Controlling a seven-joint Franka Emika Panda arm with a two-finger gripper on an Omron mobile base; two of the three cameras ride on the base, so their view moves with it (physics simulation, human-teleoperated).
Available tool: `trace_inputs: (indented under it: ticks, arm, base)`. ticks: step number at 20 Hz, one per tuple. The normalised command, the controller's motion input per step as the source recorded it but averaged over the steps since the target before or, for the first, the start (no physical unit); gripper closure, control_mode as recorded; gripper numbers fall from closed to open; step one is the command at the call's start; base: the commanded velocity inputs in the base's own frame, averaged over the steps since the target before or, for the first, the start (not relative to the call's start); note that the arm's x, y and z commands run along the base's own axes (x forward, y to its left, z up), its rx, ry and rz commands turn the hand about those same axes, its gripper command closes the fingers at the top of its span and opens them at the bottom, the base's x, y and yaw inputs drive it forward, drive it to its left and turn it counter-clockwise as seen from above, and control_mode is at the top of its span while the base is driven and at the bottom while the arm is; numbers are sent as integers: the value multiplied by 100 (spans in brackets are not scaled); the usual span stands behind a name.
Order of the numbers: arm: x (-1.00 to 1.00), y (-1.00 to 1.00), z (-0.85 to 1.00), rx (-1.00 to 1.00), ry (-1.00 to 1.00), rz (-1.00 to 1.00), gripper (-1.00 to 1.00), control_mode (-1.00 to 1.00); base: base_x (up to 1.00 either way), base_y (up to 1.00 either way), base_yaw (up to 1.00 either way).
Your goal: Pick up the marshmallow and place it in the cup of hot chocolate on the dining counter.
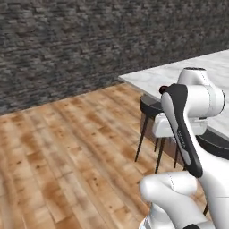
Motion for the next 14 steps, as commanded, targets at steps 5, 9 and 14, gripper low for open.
trace_inputs:
  ticks: [5,9,14]
  arm:
    - [0,0,0,0,0,0,100,100]
    - [0,0,0,0,0,0,100,100]
    - [0,0,0,0,0,0,100,100]
  base:
    - [60,57,-57]
    - [4,50,-50]
    - [11,70,-49]
